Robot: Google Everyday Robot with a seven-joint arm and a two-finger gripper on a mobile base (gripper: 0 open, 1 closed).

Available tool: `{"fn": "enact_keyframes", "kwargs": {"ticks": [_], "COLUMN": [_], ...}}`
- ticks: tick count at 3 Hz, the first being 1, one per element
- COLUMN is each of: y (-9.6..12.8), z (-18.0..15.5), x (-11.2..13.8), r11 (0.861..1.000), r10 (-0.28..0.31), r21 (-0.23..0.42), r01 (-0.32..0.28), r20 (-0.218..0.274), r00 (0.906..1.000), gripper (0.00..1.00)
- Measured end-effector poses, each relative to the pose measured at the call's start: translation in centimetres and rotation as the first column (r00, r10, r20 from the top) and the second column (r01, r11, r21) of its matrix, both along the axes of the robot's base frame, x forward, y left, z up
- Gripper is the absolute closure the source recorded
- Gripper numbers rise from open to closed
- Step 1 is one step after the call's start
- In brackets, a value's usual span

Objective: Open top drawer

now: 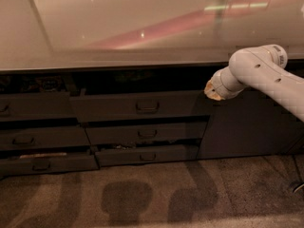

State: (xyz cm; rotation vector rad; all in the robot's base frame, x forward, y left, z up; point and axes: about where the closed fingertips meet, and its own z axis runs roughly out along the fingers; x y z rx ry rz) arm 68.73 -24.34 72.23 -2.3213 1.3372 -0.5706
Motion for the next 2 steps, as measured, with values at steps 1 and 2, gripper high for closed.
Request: {"fn": "enact_keyframes", "kwargs": {"ticks": [1,2], "y": [0.0,0.0], "z": [0.0,-0.01], "x": [0.0,0.0], "r11": [1.0,1.0], "r10": [0.0,0.0], "r21": [0.0,0.0], "r01": [0.0,0.0], "r20": [0.0,0.0], "r00": [1.0,1.0], "gripper": [0.35,0.11]}}
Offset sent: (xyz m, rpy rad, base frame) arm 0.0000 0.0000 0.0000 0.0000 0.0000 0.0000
